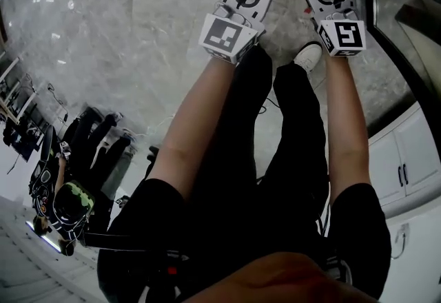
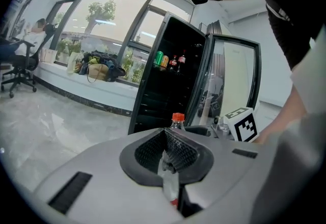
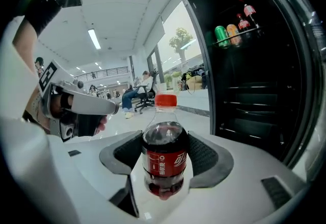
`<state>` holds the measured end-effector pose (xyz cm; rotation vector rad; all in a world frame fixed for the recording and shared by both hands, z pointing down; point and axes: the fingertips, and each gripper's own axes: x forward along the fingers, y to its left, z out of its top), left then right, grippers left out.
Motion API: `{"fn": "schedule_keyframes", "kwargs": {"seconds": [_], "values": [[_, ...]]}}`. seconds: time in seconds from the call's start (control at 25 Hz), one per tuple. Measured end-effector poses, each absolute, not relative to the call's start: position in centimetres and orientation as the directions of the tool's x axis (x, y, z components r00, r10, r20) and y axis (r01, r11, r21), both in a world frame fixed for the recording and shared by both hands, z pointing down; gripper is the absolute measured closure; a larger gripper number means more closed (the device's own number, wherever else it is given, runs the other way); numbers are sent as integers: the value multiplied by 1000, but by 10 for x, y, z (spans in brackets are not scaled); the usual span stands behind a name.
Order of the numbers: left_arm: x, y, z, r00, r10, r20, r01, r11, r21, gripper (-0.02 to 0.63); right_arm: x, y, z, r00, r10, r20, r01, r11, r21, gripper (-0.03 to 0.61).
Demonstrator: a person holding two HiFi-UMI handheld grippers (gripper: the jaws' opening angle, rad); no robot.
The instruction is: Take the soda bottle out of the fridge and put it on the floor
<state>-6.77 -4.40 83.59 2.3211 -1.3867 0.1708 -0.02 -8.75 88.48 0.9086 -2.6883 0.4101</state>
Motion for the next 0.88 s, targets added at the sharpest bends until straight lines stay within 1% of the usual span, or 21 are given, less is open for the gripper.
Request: {"fn": "schedule_keyframes", "kwargs": {"seconds": [0.28, 0.52, 0.72, 0.88], "values": [[-59, -56, 929, 533, -759, 373, -844, -447, 296, 609, -4, -101, 1012, -766, -497, 408, -601, 779, -178, 288], [-56, -63, 986, 563, -717, 411, -826, -471, 308, 609, -9, -114, 1121, -745, -466, 477, -603, 776, -184, 288], [-60, -54, 1028, 567, -693, 445, -823, -450, 348, 609, -13, -111, 1188, -719, -444, 534, -606, 777, -171, 288], [-63, -52, 1039, 575, -683, 450, -817, -451, 359, 609, -9, -99, 1222, -694, -406, 594, -591, 793, -148, 290]]}}
